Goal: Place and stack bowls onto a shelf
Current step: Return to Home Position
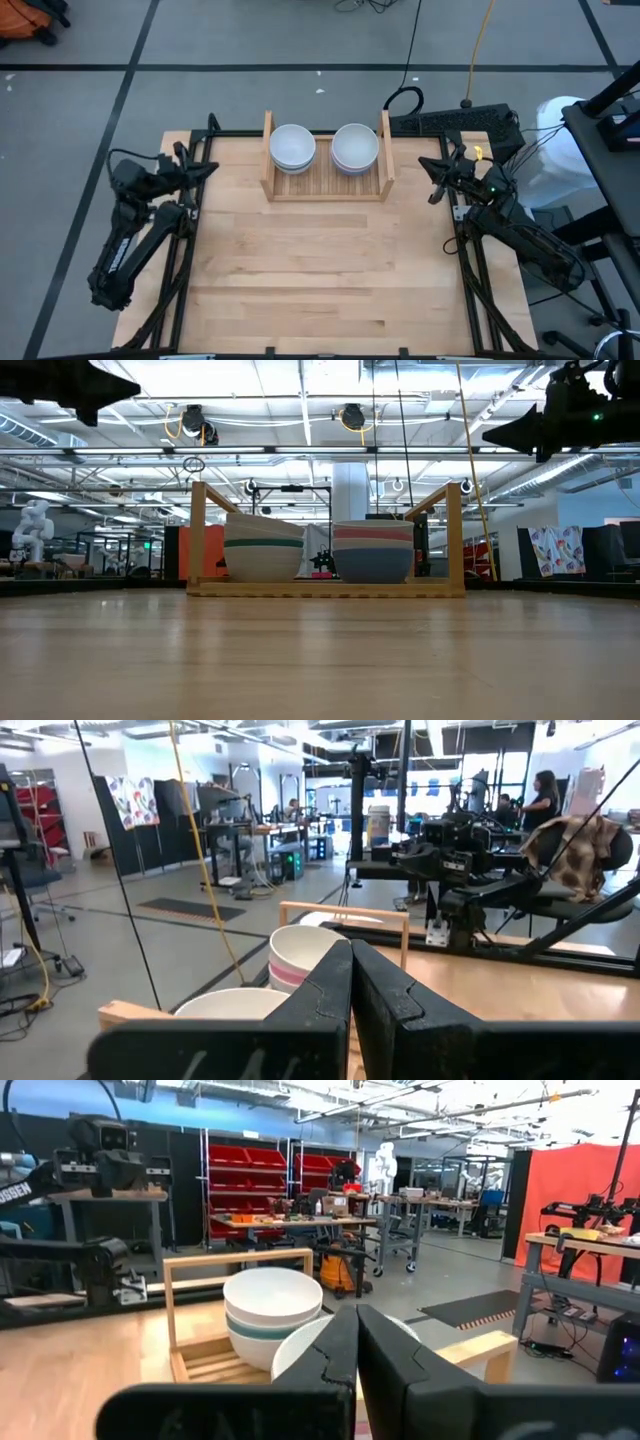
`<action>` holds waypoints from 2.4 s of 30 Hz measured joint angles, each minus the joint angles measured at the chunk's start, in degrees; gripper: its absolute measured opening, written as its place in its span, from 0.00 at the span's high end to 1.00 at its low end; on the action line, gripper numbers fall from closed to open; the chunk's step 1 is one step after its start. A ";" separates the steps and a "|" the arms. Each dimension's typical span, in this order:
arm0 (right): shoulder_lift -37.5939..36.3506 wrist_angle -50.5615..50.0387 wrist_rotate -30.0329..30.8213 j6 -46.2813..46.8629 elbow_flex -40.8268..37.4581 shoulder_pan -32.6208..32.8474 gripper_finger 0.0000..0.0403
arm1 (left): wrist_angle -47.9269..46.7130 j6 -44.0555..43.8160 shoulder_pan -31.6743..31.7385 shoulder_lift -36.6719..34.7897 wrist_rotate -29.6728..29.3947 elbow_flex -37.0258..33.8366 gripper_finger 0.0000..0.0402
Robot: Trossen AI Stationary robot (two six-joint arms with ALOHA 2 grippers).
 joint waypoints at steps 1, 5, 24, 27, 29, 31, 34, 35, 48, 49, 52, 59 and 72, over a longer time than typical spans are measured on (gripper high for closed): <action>0.00 -0.01 0.00 -0.08 -0.27 -0.02 1.00 | 0.28 0.03 0.00 0.00 0.00 -0.53 0.98; 0.00 0.04 0.00 -0.09 -0.85 -0.02 1.00 | 0.26 0.75 -0.02 0.00 -0.01 -2.36 0.98; 0.00 0.02 -0.04 -1.25 -0.95 0.00 1.00 | 11.44 0.44 -1.02 0.02 -0.10 -15.30 0.98; 0.00 0.04 -0.04 -1.23 -0.95 0.00 1.00 | 15.56 0.23 -2.11 0.02 -0.14 -18.67 0.98; 0.00 0.02 -0.04 -1.23 -0.95 0.00 1.00 | 18.72 -0.26 -2.69 0.02 -0.18 -20.99 0.98; 0.00 0.04 -0.04 -1.24 -0.95 -0.01 1.00 | 22.05 -1.26 -3.10 0.02 -0.19 -23.00 0.98; 0.00 0.00 -0.04 -1.30 -0.95 -0.01 1.00 | 23.56 -1.88 -3.62 0.09 -0.22 -24.11 0.98; 0.00 -0.08 -0.04 -1.32 -0.95 -0.02 1.00 | 23.68 -1.65 -3.85 0.08 -0.23 -24.11 0.98; 0.02 -0.46 -0.03 -2.74 -6.08 0.00 1.00 | 18.73 -0.26 -4.22 0.13 -0.30 -24.07 0.98; 0.02 0.23 -0.03 -2.71 -6.80 -0.01 1.00 | 18.77 -0.48 -4.22 0.31 -0.30 -24.05 0.98; 0.00 4.61 -0.04 -2.68 -9.37 0.00 1.00 | 18.68 -0.87 -4.20 0.74 -0.30 -24.03 0.98; 0.06 7.05 -0.21 -0.81 -11.76 -0.02 1.00 | 18.56 -0.14 -4.21 0.85 -0.30 -24.03 0.98; 0.08 4.15 -11.57 1.99 -11.94 0.29 1.00 | 18.45 -0.81 -9.96 3.02 0.01 -24.03 0.98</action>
